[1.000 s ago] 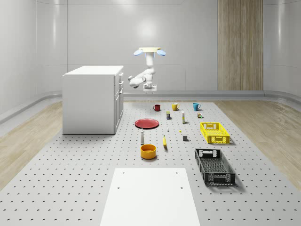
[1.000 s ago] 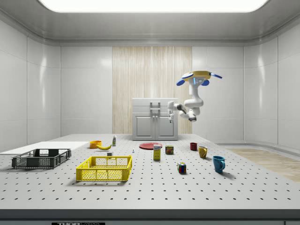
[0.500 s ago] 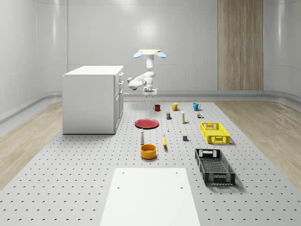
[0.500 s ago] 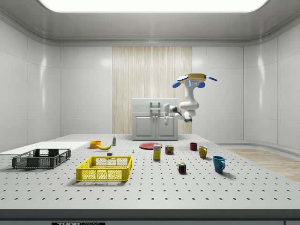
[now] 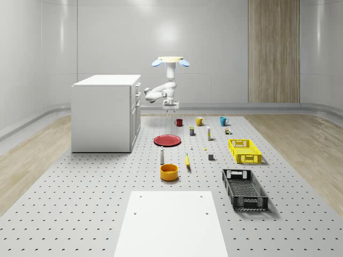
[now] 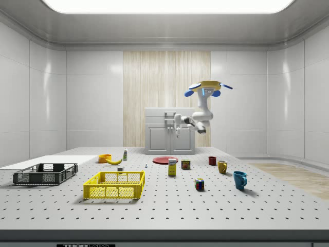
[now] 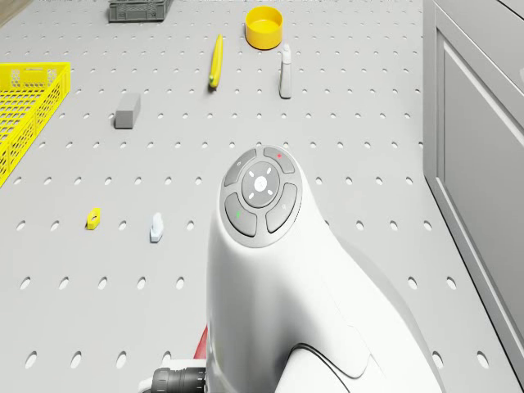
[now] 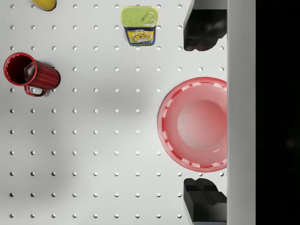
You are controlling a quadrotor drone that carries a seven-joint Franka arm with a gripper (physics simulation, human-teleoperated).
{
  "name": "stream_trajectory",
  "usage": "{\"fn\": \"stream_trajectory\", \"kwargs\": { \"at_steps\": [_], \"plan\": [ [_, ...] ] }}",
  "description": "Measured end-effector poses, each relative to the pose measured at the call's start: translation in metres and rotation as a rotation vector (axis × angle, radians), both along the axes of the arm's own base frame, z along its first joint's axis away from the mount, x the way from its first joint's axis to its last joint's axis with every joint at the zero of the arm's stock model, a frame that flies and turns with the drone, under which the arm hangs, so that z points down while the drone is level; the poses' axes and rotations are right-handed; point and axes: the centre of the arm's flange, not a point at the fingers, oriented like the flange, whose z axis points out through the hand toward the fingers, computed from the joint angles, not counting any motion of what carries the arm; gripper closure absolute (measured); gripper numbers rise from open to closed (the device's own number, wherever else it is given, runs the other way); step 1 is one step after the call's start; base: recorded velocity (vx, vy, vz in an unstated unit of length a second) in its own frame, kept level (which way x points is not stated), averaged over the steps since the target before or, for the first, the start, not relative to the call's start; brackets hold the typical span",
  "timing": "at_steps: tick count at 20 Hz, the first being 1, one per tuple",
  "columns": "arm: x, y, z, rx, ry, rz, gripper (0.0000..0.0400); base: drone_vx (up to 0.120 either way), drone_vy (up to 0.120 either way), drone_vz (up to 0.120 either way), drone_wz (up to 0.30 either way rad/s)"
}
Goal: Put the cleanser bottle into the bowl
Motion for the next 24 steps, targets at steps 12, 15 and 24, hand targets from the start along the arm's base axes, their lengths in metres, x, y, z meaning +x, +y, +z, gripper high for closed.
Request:
{"fn": "stream_trajectory", "kwargs": {
  "at_steps": [12,15,24],
  "plan": [
    [0.0,0.0,0.0,0.0,0.0,0.0,0.0,0.12,0.0,0.0,0.0],
    [0.0,0.0,0.0,0.0,0.0,0.0,0.0,0.12,0.0,0.0,0.0],
    [0.0,0.0,0.0,0.0,0.0,0.0,0.0,0.12,0.0,0.0,0.0]
  ]
}}
